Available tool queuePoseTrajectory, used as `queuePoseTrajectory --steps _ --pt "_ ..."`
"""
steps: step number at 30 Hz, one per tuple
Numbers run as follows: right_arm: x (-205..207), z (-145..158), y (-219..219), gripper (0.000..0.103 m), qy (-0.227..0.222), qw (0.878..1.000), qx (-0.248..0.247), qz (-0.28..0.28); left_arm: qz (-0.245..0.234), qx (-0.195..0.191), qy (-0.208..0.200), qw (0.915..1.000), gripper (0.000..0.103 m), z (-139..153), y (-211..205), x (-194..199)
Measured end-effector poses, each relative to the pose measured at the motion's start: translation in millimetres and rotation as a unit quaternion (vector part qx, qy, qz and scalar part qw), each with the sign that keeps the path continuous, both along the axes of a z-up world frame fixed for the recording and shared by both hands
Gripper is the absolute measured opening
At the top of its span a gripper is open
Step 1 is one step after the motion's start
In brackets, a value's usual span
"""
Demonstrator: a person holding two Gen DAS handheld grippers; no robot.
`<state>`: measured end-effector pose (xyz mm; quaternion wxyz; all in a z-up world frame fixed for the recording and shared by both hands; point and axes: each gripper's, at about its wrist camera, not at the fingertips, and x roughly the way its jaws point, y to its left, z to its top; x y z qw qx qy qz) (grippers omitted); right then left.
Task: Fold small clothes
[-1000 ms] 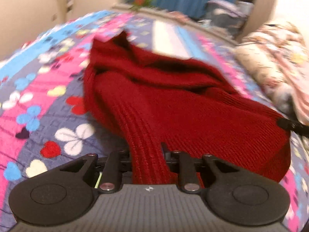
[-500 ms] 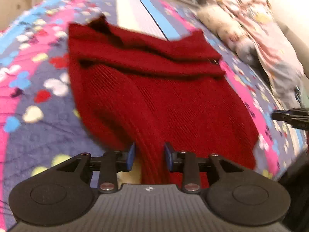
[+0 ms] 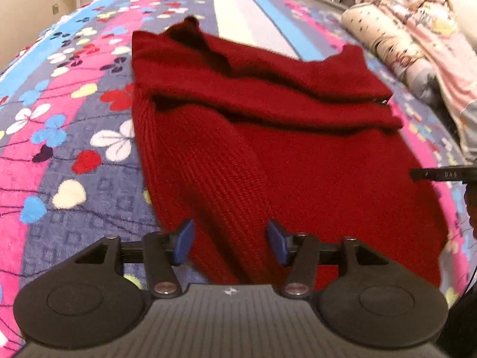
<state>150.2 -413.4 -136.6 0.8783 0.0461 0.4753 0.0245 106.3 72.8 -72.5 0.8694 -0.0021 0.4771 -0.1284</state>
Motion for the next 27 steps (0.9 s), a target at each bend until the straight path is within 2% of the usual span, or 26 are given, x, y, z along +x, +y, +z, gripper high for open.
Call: queuePoseTrajectory --steps 2,3,4,5,7,8,12,15,17,18,20,21,23,25,27 --pt "6 -8 -1 0.053 0.008 1.0 0.001 0.001 0.006 0.0 0.006 1.0 0.064 -6 4 4" --pt "6 -9 0 0.041 0.01 1.0 0.012 0.001 0.006 -0.005 0.01 0.9999 0.062 -8 4 6" --pt "5 -8 0 0.025 0.007 1.0 0.026 0.005 0.001 -0.009 0.013 0.9999 0.047 -11 4 9" --pt "4 -4 0 0.019 0.002 0.999 0.031 0.009 -0.012 -0.013 0.019 0.9997 0.026 -13 1 10" --pt "0 6 -3 0.017 -0.01 0.999 0.036 0.007 -0.027 0.01 0.008 0.9995 0.019 -11 -8 9" --pt "-2 14 -9 0.017 -0.018 0.999 0.048 -0.001 -0.034 0.022 0.002 0.9992 0.017 -10 -11 8" --pt "-30 45 -39 0.015 -0.052 0.994 0.09 -0.032 -0.026 0.022 -0.006 0.9994 0.016 0 -8 6" --pt "-40 42 -46 0.014 -0.034 0.996 0.069 -0.035 -0.06 0.069 0.003 0.9958 0.018 -4 -20 5" --pt "-37 29 -43 0.013 -0.004 0.999 0.037 -0.033 -0.069 0.098 -0.012 0.9927 0.027 0 -26 6" --pt "-35 25 -41 0.003 0.001 0.999 0.01 -0.047 -0.061 0.098 -0.027 0.9929 0.028 5 -26 6" --pt "-32 30 -44 0.007 -0.023 0.997 -0.018 -0.074 -0.049 0.094 -0.073 0.9917 0.029 18 -27 6" --pt "-33 37 -45 0.007 -0.046 0.995 -0.004 -0.083 -0.049 0.093 -0.1 0.9894 0.029 24 -31 6" --pt "-32 49 -46 0.012 -0.091 0.991 0.042 -0.084 -0.055 0.081 -0.125 0.9873 0.029 31 -39 10" --pt "-29 52 -35 0.031 -0.114 0.99 0.062 -0.061 -0.054 0.064 -0.123 0.9888 0.029 30 -47 20" --pt "-22 50 -21 0.04 -0.119 0.99 0.07 -0.031 -0.048 0.044 -0.106 0.9923 0.029 25 -52 32"
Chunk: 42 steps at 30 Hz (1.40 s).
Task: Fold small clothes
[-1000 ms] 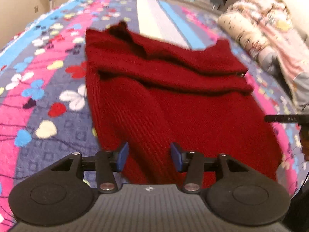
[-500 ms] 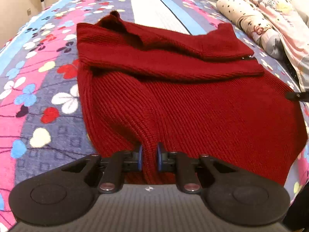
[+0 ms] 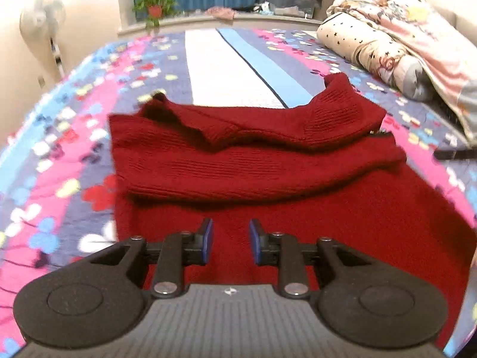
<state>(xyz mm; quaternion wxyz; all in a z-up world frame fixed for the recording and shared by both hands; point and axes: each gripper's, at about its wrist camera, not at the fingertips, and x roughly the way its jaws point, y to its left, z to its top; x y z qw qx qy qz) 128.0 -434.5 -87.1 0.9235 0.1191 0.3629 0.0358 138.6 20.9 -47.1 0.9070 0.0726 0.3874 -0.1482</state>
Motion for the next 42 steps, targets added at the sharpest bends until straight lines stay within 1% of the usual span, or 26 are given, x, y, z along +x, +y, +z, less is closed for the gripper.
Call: queuePoseTrajectory --steps 2,4,7,9,12,14,15,16,17,18,19,21,23,26,27,28,29,30,31,33,35,37,39,40,41,42 --pt "10 -7 13 0.042 0.005 1.0 -0.005 0.028 0.004 -0.014 0.01 0.9998 0.029 -3 -8 9" --pt "19 -11 23 0.046 0.012 0.999 -0.014 0.039 -0.004 -0.02 0.006 0.9998 0.029 -6 -17 16" --pt "34 -18 26 0.047 0.022 0.999 -0.001 0.027 -0.034 -0.023 0.0 0.9992 0.036 -11 -38 21" --pt "46 -21 27 0.047 0.024 0.999 0.024 0.014 -0.056 -0.019 -0.007 0.9982 0.037 -14 -53 21" --pt "57 -28 29 0.047 0.034 0.999 0.037 -0.007 -0.082 -0.015 -0.019 0.9964 0.041 -19 -70 21" --pt "67 -36 33 0.035 0.046 0.998 0.036 -0.013 -0.091 -0.015 -0.026 0.9954 0.044 -23 -78 22" --pt "70 -37 34 0.015 0.044 0.998 0.028 -0.02 -0.096 -0.014 -0.03 0.9948 0.045 -24 -81 23" --pt "70 -34 35 0.011 0.034 0.999 0.027 -0.02 -0.102 -0.014 -0.037 0.994 0.047 -25 -85 22" --pt "70 -29 37 0.01 0.019 0.999 0.034 -0.015 -0.108 -0.016 -0.044 0.993 0.05 -24 -88 22" --pt "67 -21 39 0.009 -0.002 0.999 0.046 -0.004 -0.115 -0.019 -0.055 0.9916 0.052 -22 -91 20" --pt "64 -11 42 0.009 -0.03 0.997 0.066 0.016 -0.123 -0.022 -0.067 0.9898 0.059 -21 -95 18" --pt "56 5 46 0.008 -0.076 0.988 0.12 0.062 -0.139 -0.028 -0.09 0.9857 0.065 -18 -101 15" --pt "53 12 50 0.008 -0.093 0.977 0.168 0.096 -0.152 -0.031 -0.104 0.9824 0.067 -18 -110 14" --pt "54 14 56 0.008 -0.097 0.96 0.227 0.133 -0.16 -0.038 -0.115 0.9796 0.067 -19 -120 15" --pt "55 14 58 0.008 -0.098 0.956 0.238 0.143 -0.161 -0.035 -0.123 0.9787 0.066 -20 -123 16" --pt "55 15 61 0.008 -0.099 0.952 0.246 0.154 -0.159 -0.03 -0.129 0.9784 0.053 -21 -123 18" --pt "56 16 64 0.008 -0.1 0.949 0.25 0.166 -0.156 -0.021 -0.131 0.9788 0.02 -21 -124 20" --pt "55 17 67 0.008 -0.102 0.947 0.25 0.174 -0.152 -0.015 -0.122 0.9808 0.01 -22 -123 27" --pt "56 18 69 0.008 -0.103 0.946 0.247 0.181 -0.145 -0.017 -0.12 0.9819 0.01 -21 -117 31" --pt "59 19 73 0.011 -0.098 0.95 0.235 0.182 -0.12 -0.019 -0.126 0.9846 0.01 -15 -98 42" --pt "58 27 74 0.014 -0.105 0.958 0.204 0.17 -0.071 -0.024 -0.124 0.9894 0.01 -4 -66 57" --pt "59 28 69 0.038 -0.109 0.968 0.174 0.145 0.0 -0.033 -0.119 0.9924 0.01 7 -21 75" --pt "65 24 66 0.044 -0.094 0.979 0.141 0.114 0.091 -0.046 -0.113 0.9883 0.01 17 38 94" --pt "67 20 63 0.044 -0.081 0.983 0.129 0.098 0.163 -0.038 -0.109 0.9798 0.01 20 76 103" --pt "71 15 60 0.044 -0.062 0.987 0.124 0.078 0.229 -0.025 -0.103 0.9676 0.01 21 107 108" --pt "76 6 56 0.044 -0.047 0.99 0.12 0.063 0.318 0.0 -0.094 0.9432 0.01 19 146 112"
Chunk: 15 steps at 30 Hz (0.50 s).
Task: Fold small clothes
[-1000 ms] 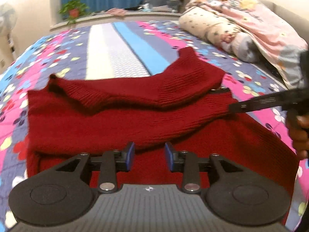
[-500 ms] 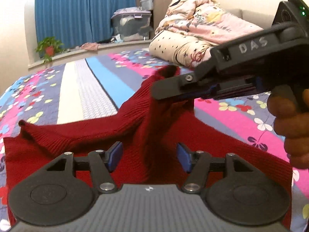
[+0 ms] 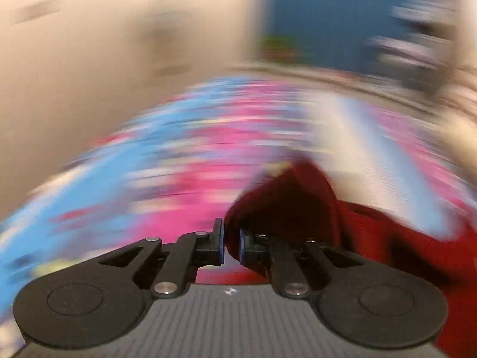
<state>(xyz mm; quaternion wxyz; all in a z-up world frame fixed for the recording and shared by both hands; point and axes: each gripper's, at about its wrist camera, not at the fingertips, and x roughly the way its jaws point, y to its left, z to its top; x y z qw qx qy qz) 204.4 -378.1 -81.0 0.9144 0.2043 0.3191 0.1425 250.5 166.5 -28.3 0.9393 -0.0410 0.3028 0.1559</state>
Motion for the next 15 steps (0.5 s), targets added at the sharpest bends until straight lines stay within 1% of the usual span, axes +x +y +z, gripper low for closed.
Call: queuePoseTrajectory --steps 1,2,3,4,5,6,7,8,9,10,11,12,13,14,15 --pt "3 -6 -3 0.044 0.018 1.0 -0.003 -0.014 0.078 0.022 0.011 0.9966 0.01 -2 28 1" --pt "6 -12 -5 0.044 0.031 0.999 -0.004 -0.021 0.149 0.049 0.021 0.9874 0.01 -3 50 0" --pt "7 -16 -7 0.044 0.038 0.999 -0.005 -0.025 0.218 0.074 0.026 0.9727 0.011 -3 71 -4" --pt "6 -18 -6 0.044 0.041 0.999 -0.006 -0.027 0.251 0.082 0.017 0.9643 0.011 0 82 -7" --pt "7 -21 -4 0.044 0.043 0.999 -0.009 -0.026 0.265 0.082 0.002 0.9609 0.012 4 86 -12" --pt "10 -23 -1 0.044 0.043 0.999 -0.013 -0.023 0.265 0.083 -0.015 0.9604 0.015 9 84 -15" --pt "10 -26 1 0.045 0.044 0.999 -0.016 -0.019 0.245 0.083 -0.034 0.9653 0.027 14 74 -16" --pt "12 -29 6 0.046 0.047 0.999 -0.018 -0.016 0.211 0.073 -0.048 0.9735 0.042 16 64 -15" --pt "12 -33 9 0.046 0.051 0.998 -0.02 -0.012 0.157 0.05 -0.054 0.9848 0.049 16 51 -10" --pt "17 -34 14 0.047 0.055 0.998 -0.02 -0.01 0.106 0.02 -0.051 0.9929 0.053 13 42 -5" --pt "19 -39 19 0.047 0.059 0.998 -0.022 -0.007 0.06 -0.014 -0.042 0.9972 0.053 9 35 1" --pt "18 -40 20 0.047 0.061 0.998 -0.02 -0.003 0.017 -0.048 -0.026 0.9984 0.053 3 25 8" --pt "19 -44 23 0.047 0.062 0.998 -0.016 0.002 -0.009 -0.066 -0.012 0.9977 0.053 -2 17 13" --pt "20 -46 25 0.047 0.059 0.998 -0.01 0.007 -0.026 -0.073 0.002 0.997 0.053 -6 9 18" --pt "23 -47 28 0.048 0.056 0.998 -0.004 0.011 -0.03 -0.073 0.011 0.9968 0.053 -9 -1 19"
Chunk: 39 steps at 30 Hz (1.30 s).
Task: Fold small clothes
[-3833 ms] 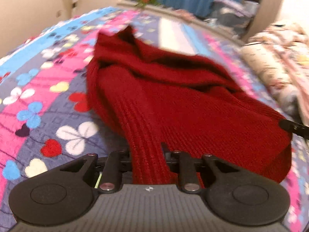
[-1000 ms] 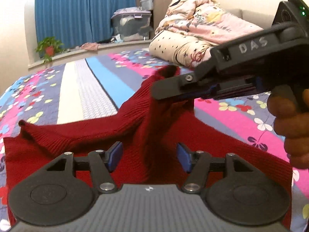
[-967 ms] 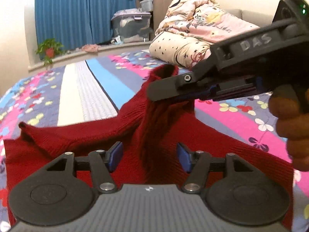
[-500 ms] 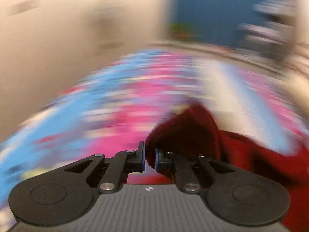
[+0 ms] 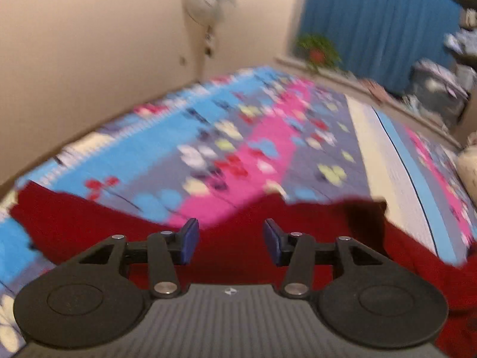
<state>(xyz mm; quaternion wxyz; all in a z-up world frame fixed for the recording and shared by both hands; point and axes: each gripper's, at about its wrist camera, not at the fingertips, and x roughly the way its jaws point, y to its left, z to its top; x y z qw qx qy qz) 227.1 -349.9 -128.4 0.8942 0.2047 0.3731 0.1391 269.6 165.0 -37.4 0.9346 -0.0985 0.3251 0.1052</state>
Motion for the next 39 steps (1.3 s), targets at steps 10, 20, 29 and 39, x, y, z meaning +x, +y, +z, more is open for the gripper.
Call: queuePoseTrajectory --steps 10,20,29,39 --pt "88 1 18 0.026 0.006 0.998 -0.066 0.012 -0.025 -0.001 0.011 0.9996 0.052 -3 -7 -6" --pt "200 70 -30 0.021 -0.057 0.986 -0.049 -0.151 -0.075 0.002 0.01 0.9972 0.052 -4 -18 -8" --pt "91 56 -103 0.048 -0.038 0.984 -0.098 -0.142 -0.122 0.004 0.019 0.9924 0.053 -7 -42 -6" --pt "59 -41 -119 0.051 0.048 0.979 -0.085 -0.176 -0.13 0.027 0.019 0.9909 0.053 -10 -57 -5"
